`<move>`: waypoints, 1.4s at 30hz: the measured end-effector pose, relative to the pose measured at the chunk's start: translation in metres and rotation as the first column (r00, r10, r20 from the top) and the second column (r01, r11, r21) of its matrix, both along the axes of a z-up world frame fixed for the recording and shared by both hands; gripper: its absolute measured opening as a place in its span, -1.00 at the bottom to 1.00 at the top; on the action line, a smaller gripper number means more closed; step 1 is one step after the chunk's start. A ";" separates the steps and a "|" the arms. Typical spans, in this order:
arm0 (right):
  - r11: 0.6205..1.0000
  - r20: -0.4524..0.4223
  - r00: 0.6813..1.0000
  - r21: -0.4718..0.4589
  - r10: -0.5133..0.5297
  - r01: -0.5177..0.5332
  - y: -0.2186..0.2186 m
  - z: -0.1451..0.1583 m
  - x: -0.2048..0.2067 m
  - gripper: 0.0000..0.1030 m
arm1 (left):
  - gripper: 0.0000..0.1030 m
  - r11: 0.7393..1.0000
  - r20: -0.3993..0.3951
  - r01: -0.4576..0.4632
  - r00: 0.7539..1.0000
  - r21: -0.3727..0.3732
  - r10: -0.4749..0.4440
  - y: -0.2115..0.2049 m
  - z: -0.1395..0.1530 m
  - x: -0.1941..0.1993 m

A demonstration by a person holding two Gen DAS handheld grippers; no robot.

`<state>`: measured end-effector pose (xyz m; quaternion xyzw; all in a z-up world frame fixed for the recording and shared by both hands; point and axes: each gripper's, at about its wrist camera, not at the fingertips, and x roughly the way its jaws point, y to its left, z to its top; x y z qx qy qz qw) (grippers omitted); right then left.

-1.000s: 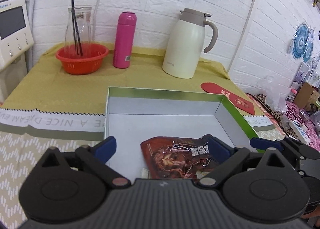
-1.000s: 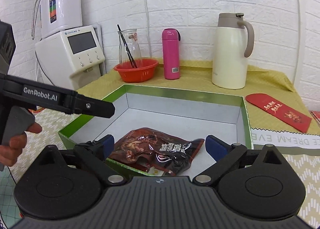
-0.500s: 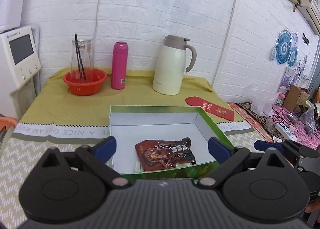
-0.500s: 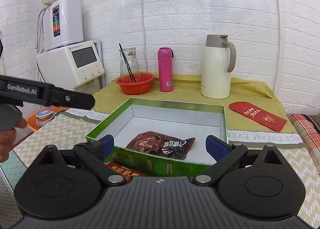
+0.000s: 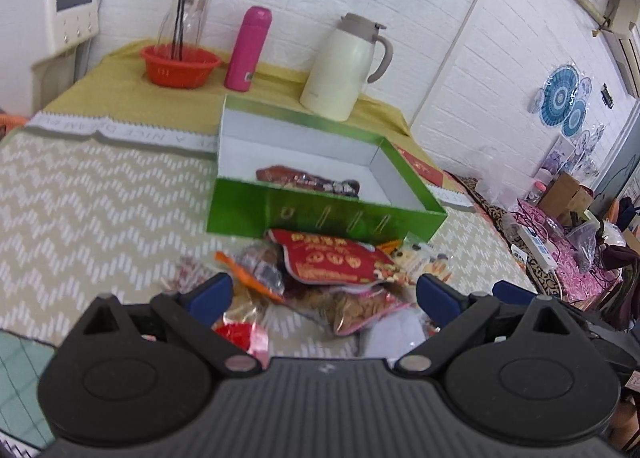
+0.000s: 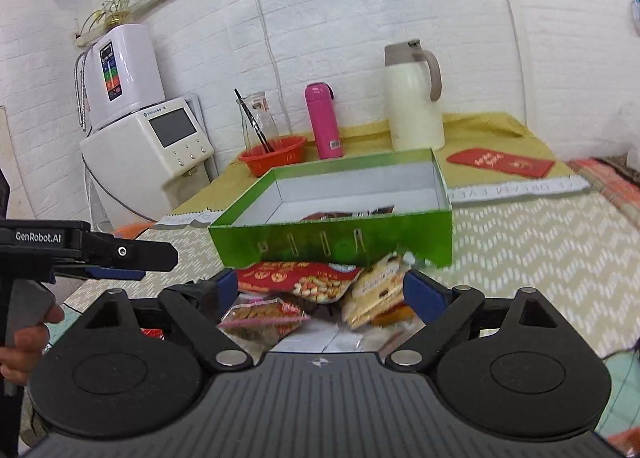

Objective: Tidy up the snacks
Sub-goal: 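Grasp the red nut pouch with the left gripper and lift it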

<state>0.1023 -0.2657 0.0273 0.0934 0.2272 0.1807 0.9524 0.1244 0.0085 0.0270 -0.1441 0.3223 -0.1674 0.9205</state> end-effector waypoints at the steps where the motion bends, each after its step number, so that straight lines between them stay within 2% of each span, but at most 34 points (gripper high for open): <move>1: 1.000 -0.024 1.000 0.013 -0.001 0.002 0.000 -0.006 0.000 1.00 | 0.89 1.000 -0.013 -0.002 1.000 0.002 0.002 0.000 -0.006 -0.001; 4: 1.000 -0.072 0.997 0.014 -0.011 0.012 0.002 -0.017 0.005 1.00 | 0.89 1.000 -0.044 0.016 0.999 0.004 -0.016 -0.001 -0.020 -0.002; 7: 1.000 -0.065 0.998 -0.021 -0.023 0.021 0.008 -0.019 0.011 0.98 | 0.88 0.999 -0.036 0.028 0.999 -0.034 -0.029 0.001 -0.019 0.002; 8: 0.999 -0.065 0.997 -0.022 -0.031 0.030 0.008 -0.019 0.014 0.91 | 0.84 0.998 -0.030 0.031 0.999 -0.050 -0.032 0.002 -0.017 0.004; 11: 0.999 -0.089 0.995 0.026 -0.037 0.040 0.004 -0.021 0.021 0.78 | 0.45 0.994 -0.032 0.048 0.998 -0.100 -0.051 0.001 -0.012 0.015; 13: 0.998 -0.090 0.995 0.039 -0.047 0.050 0.003 -0.020 0.025 0.69 | 0.39 0.991 -0.041 0.052 0.997 -0.119 -0.058 -0.002 -0.013 0.025; 15: 0.997 -0.103 0.993 0.039 -0.063 0.068 0.005 -0.019 0.033 0.67 | 0.35 0.992 -0.058 0.042 0.997 -0.121 -0.049 -0.006 -0.016 0.036; 17: 0.995 -0.124 0.990 0.062 -0.065 0.073 0.004 -0.021 0.041 0.54 | 0.28 0.992 -0.076 0.032 0.996 -0.122 -0.041 -0.009 -0.020 0.046; 21: 0.984 -0.183 0.981 0.151 -0.066 0.095 -0.001 -0.027 0.060 0.35 | 0.11 0.993 -0.077 0.025 0.996 -0.114 -0.033 -0.008 -0.020 0.060; 23: 0.978 -0.215 0.974 0.179 -0.064 0.104 -0.002 -0.031 0.066 0.16 | -0.02 0.995 -0.071 0.031 0.997 -0.096 -0.038 -0.009 -0.018 0.064; 25: 0.973 -0.230 0.972 0.204 -0.055 0.104 -0.002 -0.034 0.068 0.10 | -0.13 0.997 -0.069 0.036 0.997 -0.073 -0.041 -0.011 -0.019 0.067; 28: 0.965 -0.273 0.962 0.251 -0.009 0.080 0.001 -0.040 0.072 0.05 | -0.38 0.998 -0.066 0.035 0.997 -0.054 -0.039 -0.011 -0.020 0.067; 29: 0.960 -0.287 0.958 0.268 -0.001 0.081 0.002 -0.042 0.074 -0.12 | -0.55 0.999 -0.063 0.032 0.997 -0.044 -0.035 -0.012 -0.019 0.067; 30: 0.959 -0.284 0.959 0.271 -0.008 0.088 0.003 -0.043 0.074 -0.21 | -0.76 0.999 -0.062 0.029 0.998 -0.031 -0.031 -0.013 -0.019 0.066; 31: 0.961 -0.268 0.963 0.262 -0.021 0.094 0.005 -0.041 0.073 -0.39 | -0.87 0.999 -0.061 0.028 0.998 -0.023 -0.030 -0.012 -0.019 0.064; 32: 0.963 -0.255 0.966 0.250 -0.034 0.100 0.005 -0.038 0.070 -0.45 | -0.99 0.999 -0.060 0.031 0.998 -0.027 -0.033 -0.011 -0.018 0.062; 36: 0.966 -0.183 0.982 0.244 -0.036 0.080 0.002 -0.024 0.052 -0.53 | -1.00 0.996 -0.045 0.044 0.998 -0.079 -0.048 -0.004 -0.013 0.045; 42: 0.986 -0.111 0.994 0.168 0.005 0.014 0.005 -0.007 0.011 -0.51 | -1.00 0.993 0.002 0.080 0.997 -0.082 -0.080 -0.001 -0.003 -0.010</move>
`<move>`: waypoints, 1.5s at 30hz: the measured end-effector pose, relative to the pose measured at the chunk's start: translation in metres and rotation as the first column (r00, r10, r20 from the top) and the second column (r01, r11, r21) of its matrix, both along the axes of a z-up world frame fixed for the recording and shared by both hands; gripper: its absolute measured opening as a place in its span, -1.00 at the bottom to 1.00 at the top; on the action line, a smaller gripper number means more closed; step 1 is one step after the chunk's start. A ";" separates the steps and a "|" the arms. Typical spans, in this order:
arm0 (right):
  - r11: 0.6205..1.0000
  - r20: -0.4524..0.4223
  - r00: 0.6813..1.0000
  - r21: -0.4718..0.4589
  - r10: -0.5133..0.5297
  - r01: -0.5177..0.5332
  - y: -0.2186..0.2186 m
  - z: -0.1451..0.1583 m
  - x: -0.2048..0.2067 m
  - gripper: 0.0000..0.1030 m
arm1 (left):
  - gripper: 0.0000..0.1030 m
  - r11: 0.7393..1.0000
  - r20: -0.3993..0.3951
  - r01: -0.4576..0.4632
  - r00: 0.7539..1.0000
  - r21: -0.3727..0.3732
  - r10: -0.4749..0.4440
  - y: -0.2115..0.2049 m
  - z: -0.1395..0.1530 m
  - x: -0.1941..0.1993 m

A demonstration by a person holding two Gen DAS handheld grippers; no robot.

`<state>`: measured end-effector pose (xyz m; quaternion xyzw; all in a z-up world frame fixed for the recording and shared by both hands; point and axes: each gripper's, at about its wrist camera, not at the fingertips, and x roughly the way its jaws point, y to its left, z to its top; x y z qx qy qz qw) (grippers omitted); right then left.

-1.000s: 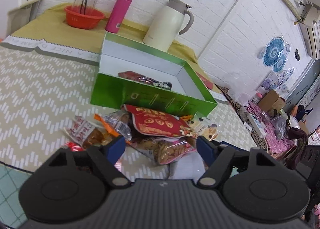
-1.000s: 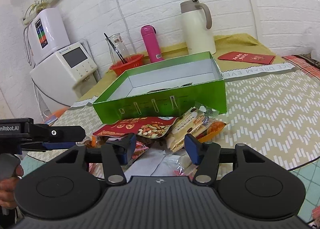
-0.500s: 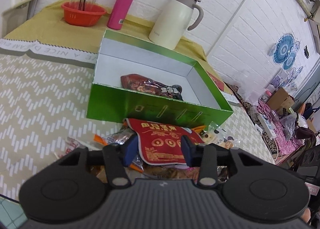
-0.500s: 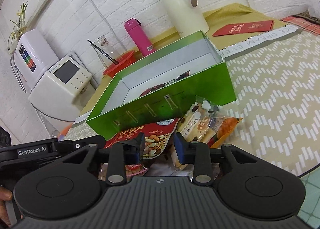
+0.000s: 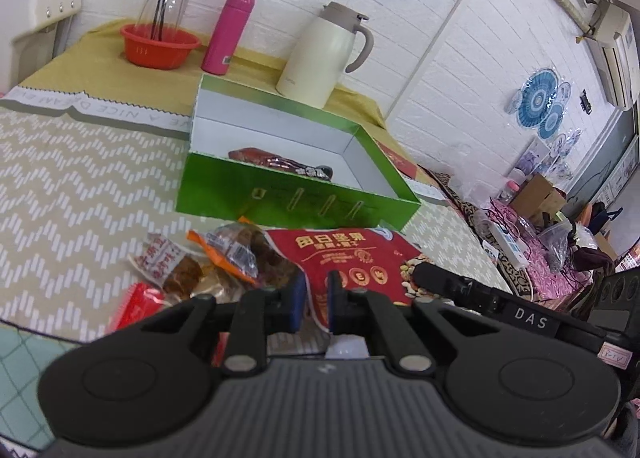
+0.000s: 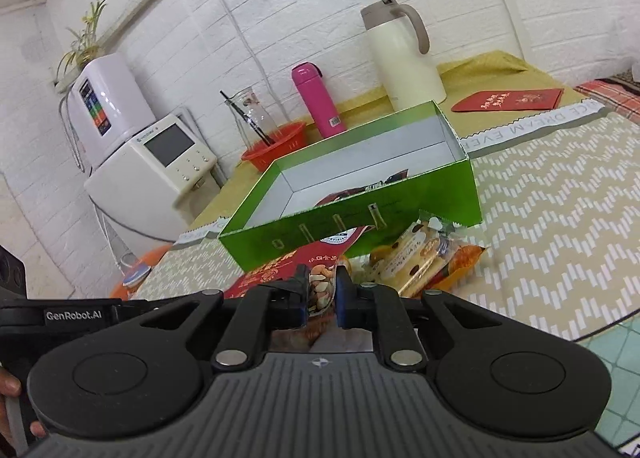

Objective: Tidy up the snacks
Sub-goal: 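Grasp the red nut pouch with the left gripper and lift it, then lower the red nut pouch into the green box and release it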

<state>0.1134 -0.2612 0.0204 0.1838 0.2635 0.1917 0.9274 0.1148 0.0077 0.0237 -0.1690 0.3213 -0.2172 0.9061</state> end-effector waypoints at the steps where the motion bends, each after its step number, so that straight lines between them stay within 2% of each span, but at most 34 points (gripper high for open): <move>1: 1.000 -0.003 1.000 -0.019 0.015 -0.015 0.001 -0.002 -0.007 -0.49 | -1.00 1.000 -0.006 0.010 1.000 0.003 -0.010 0.001 -0.003 -0.010; 3: 0.998 -0.028 0.999 -0.049 0.037 -0.039 0.003 -0.009 -0.019 -0.47 | -1.00 1.000 -0.035 0.023 0.999 0.013 -0.022 0.001 -0.013 -0.026; 5: 0.995 -0.055 0.998 -0.085 0.043 -0.047 0.005 -0.020 -0.029 -0.32 | -0.97 0.999 -0.065 0.029 0.998 0.046 -0.026 -0.002 -0.027 -0.034; 7: 0.994 -0.096 0.994 -0.086 0.058 -0.066 0.006 -0.031 -0.032 -0.16 | -0.77 0.998 -0.092 0.017 0.996 0.066 -0.011 -0.003 -0.039 -0.036; 9: 0.993 -0.113 0.992 -0.102 0.055 -0.067 0.008 -0.037 -0.033 -0.15 | -0.30 0.998 -0.104 0.005 0.995 0.062 0.002 -0.001 -0.046 -0.035; 14: 0.976 -0.048 0.998 -0.212 0.042 -0.051 0.013 -0.032 -0.039 0.00 | -0.12 0.998 -0.107 -0.006 0.994 0.066 0.013 0.001 -0.051 -0.026; 16: 0.976 -0.042 0.998 -0.208 0.054 -0.062 0.012 -0.032 -0.038 0.01 | -0.12 0.998 -0.105 -0.001 0.994 0.060 0.007 0.002 -0.050 -0.025; 20: 0.980 -0.040 0.996 -0.181 0.081 -0.087 0.013 -0.034 -0.036 0.02 | -0.12 0.995 -0.078 0.005 0.997 0.096 0.002 0.000 -0.047 -0.027; 21: 0.978 -0.039 0.996 -0.185 0.086 -0.092 0.015 -0.035 -0.035 0.02 | -0.23 0.996 -0.080 0.010 0.997 0.093 -0.002 0.001 -0.047 -0.026; 24: 0.975 -0.016 0.995 -0.198 0.098 -0.099 0.019 -0.034 -0.033 0.03 | -0.26 0.996 -0.082 0.019 0.997 0.090 -0.012 0.001 -0.047 -0.025; 27: 0.977 -0.007 0.994 -0.187 0.108 -0.107 0.020 -0.034 -0.029 0.15 | -0.35 0.995 -0.079 0.034 0.997 0.090 -0.027 -0.001 -0.048 -0.023; 29: 0.977 -0.004 0.992 -0.175 0.127 -0.125 0.020 -0.036 -0.025 0.32 | -0.35 0.995 -0.082 0.042 0.996 0.089 -0.034 -0.002 -0.050 -0.021; 34: 0.968 0.013 0.990 -0.212 0.141 -0.135 0.024 -0.035 -0.023 0.37 | -0.37 0.993 -0.079 0.056 0.996 0.100 -0.048 -0.004 -0.053 -0.021; 37: 0.967 -0.034 0.988 -0.204 0.149 -0.153 0.022 -0.041 -0.024 0.38 | -0.37 0.995 -0.092 0.057 0.995 0.085 -0.049 0.000 -0.056 -0.022; 39: 0.969 -0.061 0.985 -0.178 0.162 -0.171 0.018 -0.044 -0.030 0.34 | -0.37 0.996 -0.100 0.060 0.994 0.070 -0.053 0.002 -0.058 -0.023; 41: 0.972 -0.078 0.984 -0.158 0.162 -0.172 0.015 -0.048 -0.035 0.03 | -0.38 0.995 -0.098 0.062 0.994 0.073 -0.055 0.001 -0.059 -0.024; 43: 0.975 -0.072 0.986 -0.154 0.153 -0.163 0.015 -0.049 -0.040 -0.13 | -0.43 0.995 -0.093 0.062 0.994 0.079 -0.055 -0.001 -0.058 -0.025; 44: 0.976 -0.074 0.986 -0.152 0.146 -0.156 0.014 -0.048 -0.041 -0.38 | -0.51 0.995 -0.091 0.062 0.994 0.080 -0.054 -0.002 -0.057 -0.027; 45: 0.979 -0.074 0.988 -0.146 0.134 -0.143 0.013 -0.046 -0.043 -0.55 | -0.68 0.995 -0.089 0.068 0.994 0.074 -0.061 -0.003 -0.055 -0.030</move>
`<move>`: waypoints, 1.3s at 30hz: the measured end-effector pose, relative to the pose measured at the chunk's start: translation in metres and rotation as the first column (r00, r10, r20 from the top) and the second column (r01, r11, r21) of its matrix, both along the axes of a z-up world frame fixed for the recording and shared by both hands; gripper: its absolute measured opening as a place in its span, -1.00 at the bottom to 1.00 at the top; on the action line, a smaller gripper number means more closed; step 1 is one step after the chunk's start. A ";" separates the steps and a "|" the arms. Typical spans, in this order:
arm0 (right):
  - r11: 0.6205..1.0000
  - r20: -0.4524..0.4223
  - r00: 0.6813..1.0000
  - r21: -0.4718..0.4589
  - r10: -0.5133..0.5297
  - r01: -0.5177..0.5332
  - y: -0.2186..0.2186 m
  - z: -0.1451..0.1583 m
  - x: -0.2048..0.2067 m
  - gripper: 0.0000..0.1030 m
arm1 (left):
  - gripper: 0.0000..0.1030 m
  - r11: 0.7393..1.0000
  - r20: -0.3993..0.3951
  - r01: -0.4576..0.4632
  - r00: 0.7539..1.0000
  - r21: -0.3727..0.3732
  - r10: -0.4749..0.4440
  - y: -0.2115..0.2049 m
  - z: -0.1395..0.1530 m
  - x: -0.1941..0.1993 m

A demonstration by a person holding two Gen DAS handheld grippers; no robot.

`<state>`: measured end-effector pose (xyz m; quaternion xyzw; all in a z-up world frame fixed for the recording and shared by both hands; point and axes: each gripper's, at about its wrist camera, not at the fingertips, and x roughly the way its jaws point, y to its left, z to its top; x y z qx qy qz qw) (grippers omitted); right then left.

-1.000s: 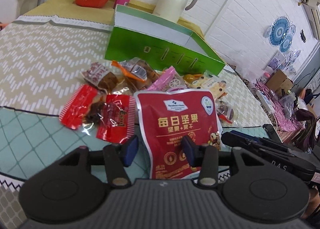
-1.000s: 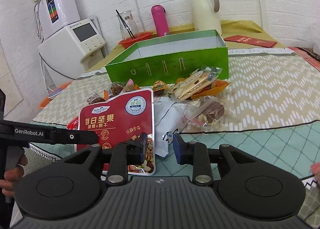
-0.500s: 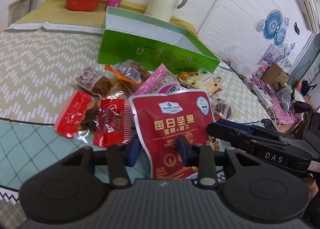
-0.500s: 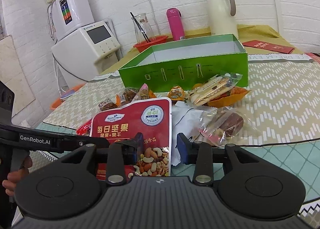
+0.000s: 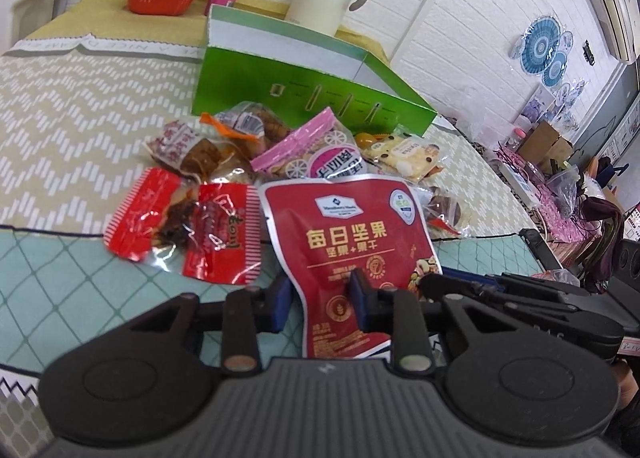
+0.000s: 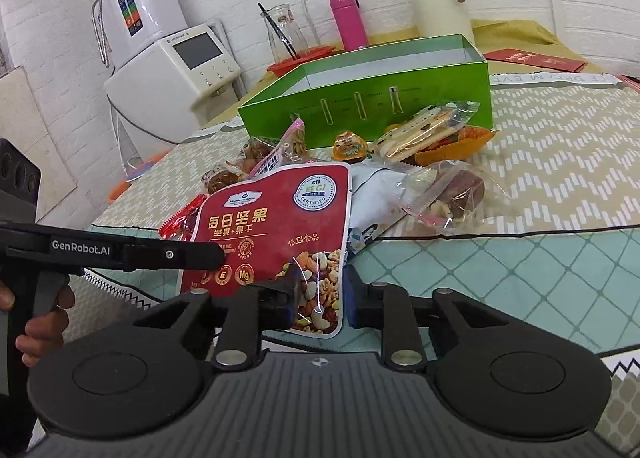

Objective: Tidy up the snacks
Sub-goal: 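Lower the red nut pouch into the green box and release it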

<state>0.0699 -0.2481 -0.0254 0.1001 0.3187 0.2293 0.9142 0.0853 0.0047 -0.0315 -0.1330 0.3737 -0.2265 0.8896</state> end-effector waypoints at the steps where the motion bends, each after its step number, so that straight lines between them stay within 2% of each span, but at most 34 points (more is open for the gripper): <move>1: 1.000 0.004 1.000 0.000 -0.009 0.009 -0.001 0.003 -0.003 -0.78 | -0.70 1.000 0.004 0.005 1.000 -0.001 -0.005 -0.001 0.003 -0.004; 7: 0.999 0.064 0.998 -0.015 -0.030 0.031 -0.006 0.024 -0.026 -0.87 | -0.74 1.000 0.057 0.028 0.998 -0.009 -0.027 -0.008 0.022 -0.022; 11: 0.999 0.149 0.988 -0.014 -0.037 0.039 -0.007 0.049 -0.021 -0.87 | -0.75 1.000 0.143 0.026 0.989 -0.016 -0.023 -0.009 0.053 -0.013; 16: 0.998 0.257 0.965 -0.030 -0.048 0.058 0.001 0.080 0.015 -0.86 | -0.75 1.000 0.230 -0.006 0.973 -0.023 0.011 -0.012 0.090 0.027; 23: 0.996 0.230 0.970 0.060 -0.081 0.069 -0.003 0.088 0.088 -0.86 | -0.78 0.999 0.213 -0.039 0.976 -0.029 0.045 -0.009 0.114 0.107; 29: 0.991 0.196 0.974 0.086 -0.118 0.103 -0.001 0.079 0.142 -0.86 | -0.78 0.998 0.179 -0.059 0.982 -0.004 0.059 -0.012 0.107 0.169; 37: 0.993 0.108 0.988 0.059 -0.112 0.106 0.003 0.046 0.193 -0.85 | -0.77 0.996 0.090 -0.078 0.993 0.031 0.075 -0.012 0.071 0.225; 39: 0.992 0.085 0.989 0.051 -0.117 0.113 0.004 0.037 0.204 -0.75 | -0.68 0.996 0.071 -0.082 0.994 0.045 0.078 -0.012 0.063 0.235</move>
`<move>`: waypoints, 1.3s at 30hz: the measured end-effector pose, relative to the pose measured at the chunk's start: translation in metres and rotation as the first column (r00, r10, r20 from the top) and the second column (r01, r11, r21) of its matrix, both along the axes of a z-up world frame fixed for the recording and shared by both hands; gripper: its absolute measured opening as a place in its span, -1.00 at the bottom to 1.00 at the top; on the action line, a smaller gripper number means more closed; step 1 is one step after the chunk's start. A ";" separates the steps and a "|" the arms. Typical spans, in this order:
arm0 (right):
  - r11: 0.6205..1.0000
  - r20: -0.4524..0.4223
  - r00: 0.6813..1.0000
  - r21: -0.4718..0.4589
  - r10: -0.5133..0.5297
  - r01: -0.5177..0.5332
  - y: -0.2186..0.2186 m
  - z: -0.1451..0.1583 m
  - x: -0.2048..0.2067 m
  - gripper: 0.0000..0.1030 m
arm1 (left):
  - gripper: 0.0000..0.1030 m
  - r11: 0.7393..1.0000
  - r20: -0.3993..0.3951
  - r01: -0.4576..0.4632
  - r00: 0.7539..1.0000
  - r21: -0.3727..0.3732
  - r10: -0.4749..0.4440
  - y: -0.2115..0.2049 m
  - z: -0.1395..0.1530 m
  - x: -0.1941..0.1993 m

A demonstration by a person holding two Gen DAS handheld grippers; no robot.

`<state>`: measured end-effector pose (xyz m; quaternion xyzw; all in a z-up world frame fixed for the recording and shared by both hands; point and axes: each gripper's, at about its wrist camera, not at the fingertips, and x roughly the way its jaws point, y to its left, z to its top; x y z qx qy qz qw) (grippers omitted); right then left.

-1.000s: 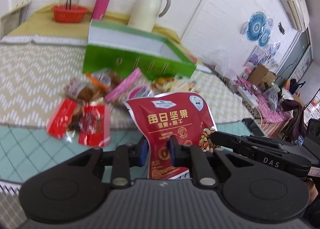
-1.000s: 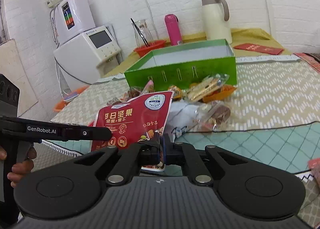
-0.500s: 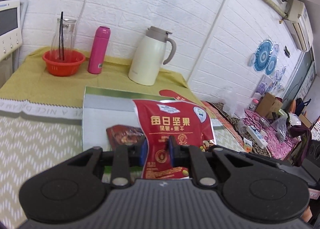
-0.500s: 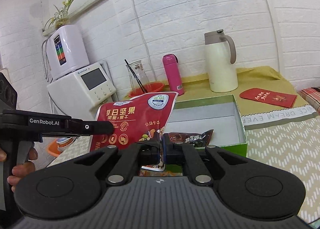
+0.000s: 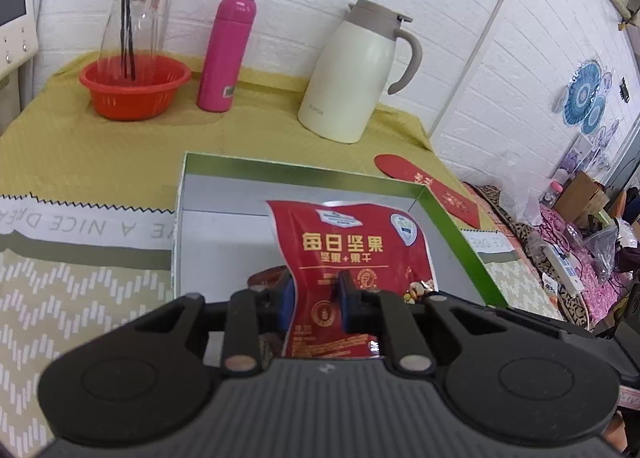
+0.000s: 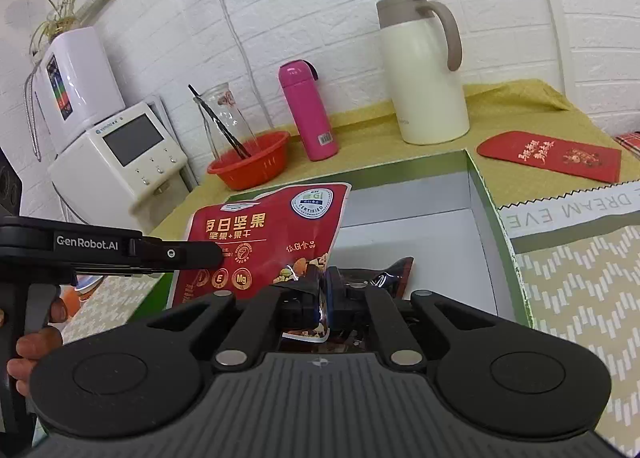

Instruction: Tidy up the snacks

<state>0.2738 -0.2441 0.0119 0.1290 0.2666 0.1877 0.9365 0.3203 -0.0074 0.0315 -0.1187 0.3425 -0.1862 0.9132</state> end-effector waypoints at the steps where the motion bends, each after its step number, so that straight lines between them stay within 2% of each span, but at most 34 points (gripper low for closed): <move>1: 1.000 -0.012 1.000 -0.003 -0.002 0.002 0.001 -0.004 0.005 -0.53 | -0.61 1.000 -0.008 -0.011 1.000 0.009 0.011 0.000 -0.003 0.003; 2: 1.000 -0.015 1.000 -0.008 0.002 -0.002 0.002 -0.007 0.009 -0.40 | -0.22 1.000 -0.016 -0.023 1.000 0.016 0.024 0.001 -0.004 0.005; 3: 1.000 -0.012 1.000 -0.018 0.005 -0.005 0.003 -0.008 0.009 -0.32 | 0.31 0.999 -0.021 -0.039 0.999 0.015 0.039 0.002 -0.005 0.006; 4: 0.999 0.004 1.000 -0.032 0.006 -0.006 0.003 -0.007 0.008 0.05 | 0.31 0.998 -0.009 -0.064 0.998 0.005 0.064 0.004 -0.003 0.003; 5: 0.999 0.028 1.000 -0.046 0.008 -0.007 0.003 -0.006 0.005 0.64 | 0.35 0.996 0.012 -0.091 0.996 0.003 0.090 0.006 0.000 -0.001; 6: 0.998 0.055 0.998 -0.059 0.011 -0.008 0.003 -0.003 0.001 0.95 | 0.43 0.994 0.035 -0.106 0.994 0.019 0.105 0.006 0.004 -0.004; 7: 0.997 0.083 0.996 -0.072 0.016 -0.010 0.002 -0.001 -0.002 1.00 | 0.47 0.992 0.059 -0.116 0.992 0.043 0.114 0.005 0.008 -0.007; 8: 0.996 0.103 0.994 -0.083 0.022 -0.013 0.001 0.002 -0.006 1.00 | 0.53 0.989 0.087 -0.129 0.989 0.070 0.123 0.003 0.011 -0.011; 10: 0.995 0.116 0.993 -0.101 0.035 -0.024 0.001 0.006 -0.011 1.00 | 0.85 0.981 0.125 -0.159 0.981 0.114 0.145 -0.001 0.016 -0.018; 11: 0.994 0.114 0.993 -0.106 0.040 -0.027 0.001 0.007 -0.013 1.00 | 0.92 0.976 0.147 -0.179 0.976 0.126 0.160 -0.002 0.018 -0.023; 21: 0.994 0.104 0.994 -0.106 0.042 -0.031 -0.005 0.037 -0.051 1.00 | 0.92 0.985 0.194 -0.115 0.977 0.125 0.089 -0.013 0.051 -0.074; 27: 0.998 0.106 0.994 -0.049 0.035 -0.030 -0.018 0.058 -0.098 1.00 | 0.92 0.994 0.211 -0.082 0.975 0.077 0.064 -0.016 0.066 -0.130; 30: 0.999 0.128 0.991 -0.044 0.025 -0.019 -0.023 0.058 -0.127 1.00 | 0.92 0.998 0.225 -0.039 0.974 0.040 0.029 -0.015 0.060 -0.161; 33: 0.999 0.127 0.992 -0.041 0.018 -0.013 -0.029 0.049 -0.152 1.00 | 0.92 1.000 0.199 -0.010 0.980 0.025 0.005 -0.014 0.046 -0.187; 36: 1.000 0.087 0.996 -0.015 -0.016 0.018 -0.036 0.031 -0.173 1.00 | 0.92 1.000 0.156 0.000 0.988 -0.018 0.003 -0.010 0.023 -0.209; 39: 0.999 0.012 0.999 0.012 -0.049 0.049 -0.038 0.009 -0.187 1.00 | 0.92 0.998 0.083 0.005 0.997 -0.064 0.001 -0.005 -0.002 -0.224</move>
